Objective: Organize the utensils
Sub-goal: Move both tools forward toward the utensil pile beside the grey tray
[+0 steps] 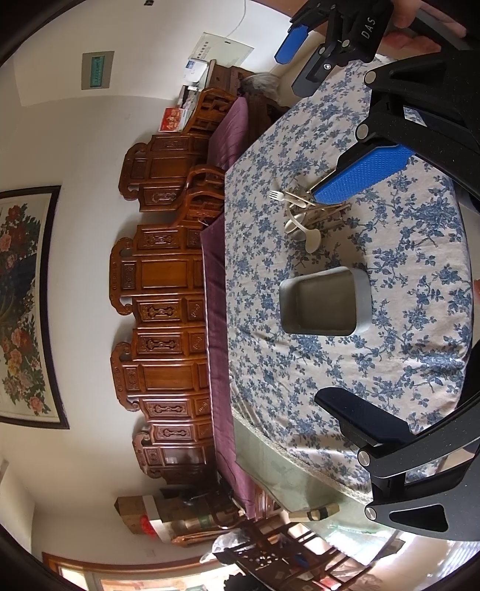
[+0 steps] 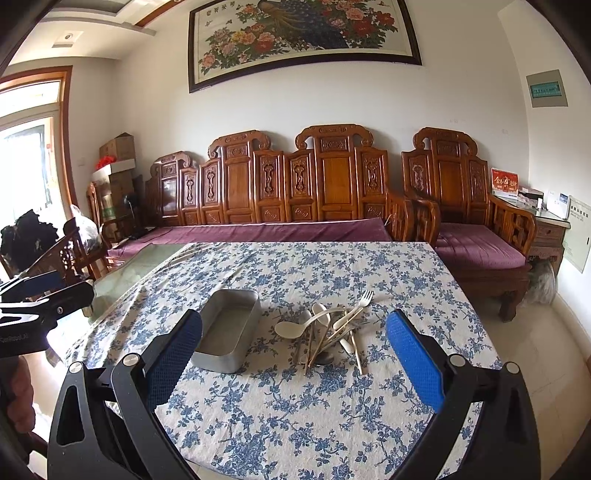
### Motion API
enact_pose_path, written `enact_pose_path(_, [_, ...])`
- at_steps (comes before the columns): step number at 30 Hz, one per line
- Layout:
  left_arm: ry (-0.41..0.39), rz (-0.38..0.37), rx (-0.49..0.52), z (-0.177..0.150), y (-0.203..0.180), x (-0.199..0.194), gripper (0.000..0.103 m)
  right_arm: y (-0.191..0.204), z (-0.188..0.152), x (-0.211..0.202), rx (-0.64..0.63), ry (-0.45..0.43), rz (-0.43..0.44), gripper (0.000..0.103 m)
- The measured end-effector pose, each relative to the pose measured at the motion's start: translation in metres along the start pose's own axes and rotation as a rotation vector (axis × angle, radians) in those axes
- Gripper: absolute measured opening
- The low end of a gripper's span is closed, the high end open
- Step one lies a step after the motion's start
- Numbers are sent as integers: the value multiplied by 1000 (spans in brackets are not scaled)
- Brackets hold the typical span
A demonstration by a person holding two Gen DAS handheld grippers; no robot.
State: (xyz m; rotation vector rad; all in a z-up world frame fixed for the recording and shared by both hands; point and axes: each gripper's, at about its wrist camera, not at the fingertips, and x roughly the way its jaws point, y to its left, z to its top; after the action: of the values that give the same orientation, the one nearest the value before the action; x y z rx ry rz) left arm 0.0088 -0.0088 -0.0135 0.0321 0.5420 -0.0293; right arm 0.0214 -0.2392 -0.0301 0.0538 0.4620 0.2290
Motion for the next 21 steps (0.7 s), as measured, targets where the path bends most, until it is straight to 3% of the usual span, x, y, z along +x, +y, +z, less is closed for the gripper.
enact_pose_path(15, [122,-83,62,-12,-12,73,97,-27,-14,68,-16,94,-8,100])
enact_pose_path(21, [167,-113,76,-10,-19,107,96,-45,-19,109,-14,151,7,89])
